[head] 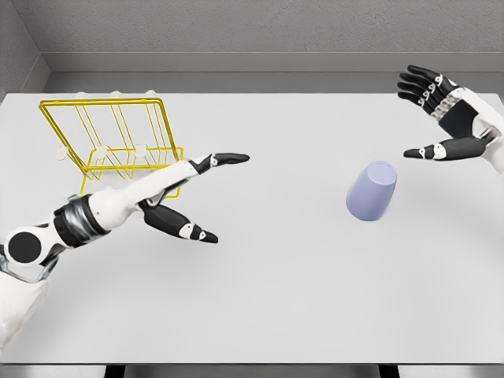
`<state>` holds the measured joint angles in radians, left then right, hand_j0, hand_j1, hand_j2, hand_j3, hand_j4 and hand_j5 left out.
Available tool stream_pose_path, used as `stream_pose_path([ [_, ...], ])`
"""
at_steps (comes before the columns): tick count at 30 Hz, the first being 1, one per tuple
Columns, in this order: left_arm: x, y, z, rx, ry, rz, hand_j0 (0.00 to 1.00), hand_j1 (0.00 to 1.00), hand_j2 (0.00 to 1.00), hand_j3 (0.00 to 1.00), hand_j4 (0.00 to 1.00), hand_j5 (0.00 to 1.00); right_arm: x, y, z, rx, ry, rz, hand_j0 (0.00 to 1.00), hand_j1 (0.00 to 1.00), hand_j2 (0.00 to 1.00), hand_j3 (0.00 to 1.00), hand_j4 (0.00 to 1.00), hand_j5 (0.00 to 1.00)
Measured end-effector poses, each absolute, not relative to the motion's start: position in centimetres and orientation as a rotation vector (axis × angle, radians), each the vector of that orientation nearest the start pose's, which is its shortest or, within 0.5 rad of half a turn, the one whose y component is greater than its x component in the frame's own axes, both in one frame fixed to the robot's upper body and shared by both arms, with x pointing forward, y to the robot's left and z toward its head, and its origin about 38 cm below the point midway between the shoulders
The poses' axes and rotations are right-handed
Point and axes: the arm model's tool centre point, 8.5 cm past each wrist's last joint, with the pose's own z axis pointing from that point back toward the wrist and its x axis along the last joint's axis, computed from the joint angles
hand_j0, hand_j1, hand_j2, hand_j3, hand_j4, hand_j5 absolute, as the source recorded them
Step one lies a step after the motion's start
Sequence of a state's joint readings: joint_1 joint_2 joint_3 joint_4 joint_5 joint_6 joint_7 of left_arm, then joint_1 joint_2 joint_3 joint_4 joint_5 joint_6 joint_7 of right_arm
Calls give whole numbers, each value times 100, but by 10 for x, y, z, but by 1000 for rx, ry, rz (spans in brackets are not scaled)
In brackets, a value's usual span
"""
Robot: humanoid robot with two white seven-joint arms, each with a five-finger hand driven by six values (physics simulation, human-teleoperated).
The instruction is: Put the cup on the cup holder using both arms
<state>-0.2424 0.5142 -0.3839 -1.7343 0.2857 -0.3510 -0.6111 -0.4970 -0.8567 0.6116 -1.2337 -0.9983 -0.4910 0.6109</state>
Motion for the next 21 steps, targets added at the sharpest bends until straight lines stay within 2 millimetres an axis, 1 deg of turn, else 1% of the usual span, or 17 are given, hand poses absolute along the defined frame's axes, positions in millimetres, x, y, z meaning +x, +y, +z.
stream_pose_path([
  [3, 359, 195, 187, -514, -1851, -1242, 100, 100, 100, 100, 100, 100, 427, -390, 192, 461, -1757, 688, 100, 100, 100, 100, 100, 100],
  [5, 358, 191, 183, -524, -1840, -1248, 100, 100, 100, 100, 100, 100, 427, -396, 190, 444, -1756, 672, 100, 100, 100, 100, 100, 100],
  [6, 357, 190, 179, -534, -1825, -1242, 100, 100, 100, 100, 100, 100, 426, -401, 186, 434, -1747, 660, 100, 100, 100, 100, 100, 100],
  [8, 357, 187, 173, -563, -1791, -1213, 100, 100, 100, 100, 100, 100, 417, -410, 168, 421, -1711, 628, 100, 100, 100, 100, 100, 100],
  [11, 359, 184, 158, -609, -1722, -1156, 100, 100, 100, 100, 100, 100, 409, -421, 153, 400, -1683, 590, 100, 100, 100, 100, 100, 100],
  [13, 361, 183, 152, -620, -1702, -1135, 100, 100, 100, 100, 100, 100, 405, -426, 146, 391, -1668, 573, 100, 100, 100, 100, 100, 100],
  [14, 362, 184, 149, -621, -1696, -1123, 100, 100, 100, 100, 100, 100, 398, -428, 135, 391, -1643, 562, 100, 100, 100, 100, 100, 100],
  [15, 364, 185, 145, -622, -1691, -1108, 100, 100, 100, 100, 100, 100, 393, -430, 128, 390, -1624, 556, 100, 100, 100, 100, 100, 100],
  [19, 372, 186, 124, -627, -1652, -1038, 100, 100, 100, 100, 100, 100, 384, -429, 113, 397, -1595, 543, 100, 100, 100, 100, 100, 100],
  [21, 373, 185, 116, -629, -1633, -1020, 100, 100, 100, 100, 100, 100, 384, -427, 111, 400, -1593, 541, 100, 100, 100, 100, 100, 100],
])
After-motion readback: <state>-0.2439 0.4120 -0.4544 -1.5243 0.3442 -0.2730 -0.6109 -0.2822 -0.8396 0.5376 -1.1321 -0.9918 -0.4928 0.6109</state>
